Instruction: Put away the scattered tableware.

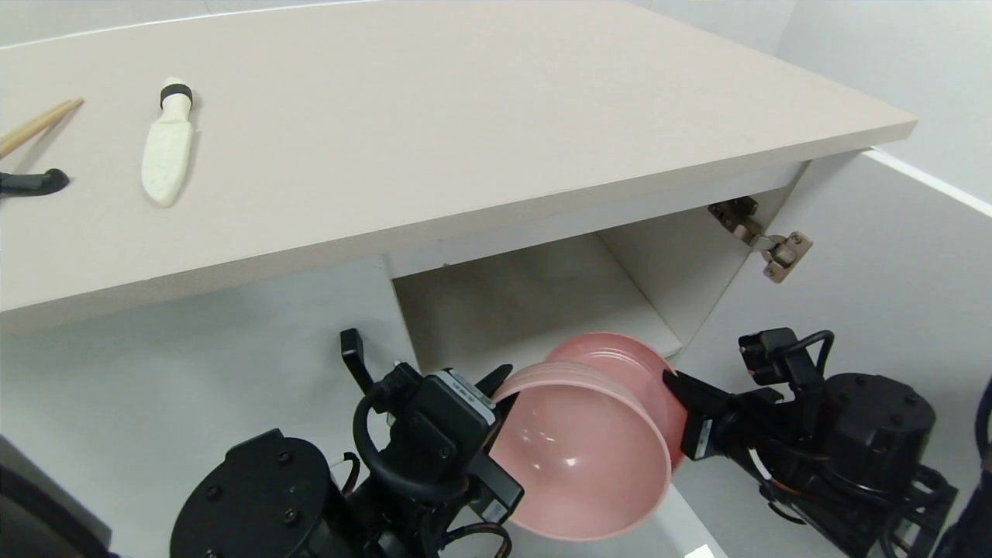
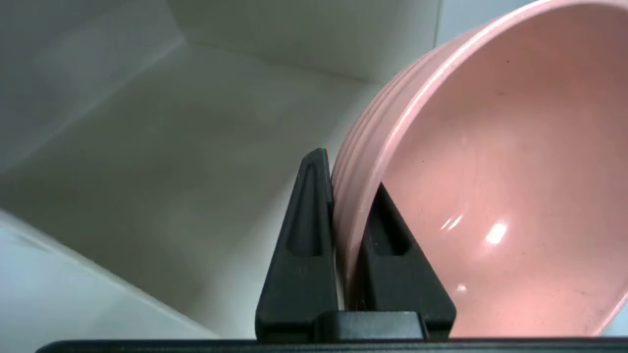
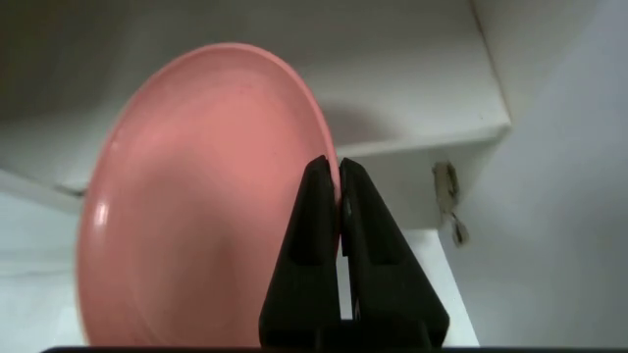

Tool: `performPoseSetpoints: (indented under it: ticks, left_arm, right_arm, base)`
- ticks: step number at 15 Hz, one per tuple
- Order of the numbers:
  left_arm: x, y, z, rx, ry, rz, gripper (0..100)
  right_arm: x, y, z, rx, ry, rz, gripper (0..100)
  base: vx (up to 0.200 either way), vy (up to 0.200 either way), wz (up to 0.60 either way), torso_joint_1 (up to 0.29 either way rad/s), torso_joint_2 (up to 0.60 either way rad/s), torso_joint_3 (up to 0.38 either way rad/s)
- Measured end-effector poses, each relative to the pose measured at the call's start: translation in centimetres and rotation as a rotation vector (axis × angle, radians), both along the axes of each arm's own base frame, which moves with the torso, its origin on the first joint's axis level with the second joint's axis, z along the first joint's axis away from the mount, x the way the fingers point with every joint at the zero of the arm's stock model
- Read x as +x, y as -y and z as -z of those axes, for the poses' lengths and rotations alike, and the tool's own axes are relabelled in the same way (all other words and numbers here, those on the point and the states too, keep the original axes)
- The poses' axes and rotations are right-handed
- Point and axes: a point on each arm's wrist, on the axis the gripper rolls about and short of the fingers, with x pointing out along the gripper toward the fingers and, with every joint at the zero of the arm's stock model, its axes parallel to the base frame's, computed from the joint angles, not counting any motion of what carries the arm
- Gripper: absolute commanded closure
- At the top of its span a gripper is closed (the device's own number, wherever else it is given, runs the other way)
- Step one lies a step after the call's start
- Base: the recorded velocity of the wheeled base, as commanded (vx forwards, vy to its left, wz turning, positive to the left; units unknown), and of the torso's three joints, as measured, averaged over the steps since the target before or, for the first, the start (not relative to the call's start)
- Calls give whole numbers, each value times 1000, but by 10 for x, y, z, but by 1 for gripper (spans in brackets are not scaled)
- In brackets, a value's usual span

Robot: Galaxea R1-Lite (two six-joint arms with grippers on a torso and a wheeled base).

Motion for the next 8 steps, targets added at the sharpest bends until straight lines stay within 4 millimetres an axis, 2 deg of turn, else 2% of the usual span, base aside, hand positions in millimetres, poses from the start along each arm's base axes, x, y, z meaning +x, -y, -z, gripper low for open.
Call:
performPoseSetpoints:
  ticks: [4,8]
  left_arm:
    - [-7,-15,-4,-2,0,-7,100]
    - [-12,-26,-10,-21,2,-10,100]
  right_arm:
    - [31,-19,14,-2,18,-2,100]
    - [61,-38,13,40,94,-4,100]
  base:
    - [0,0,0,0,0,0]
    - [0,0,0,0,0,0]
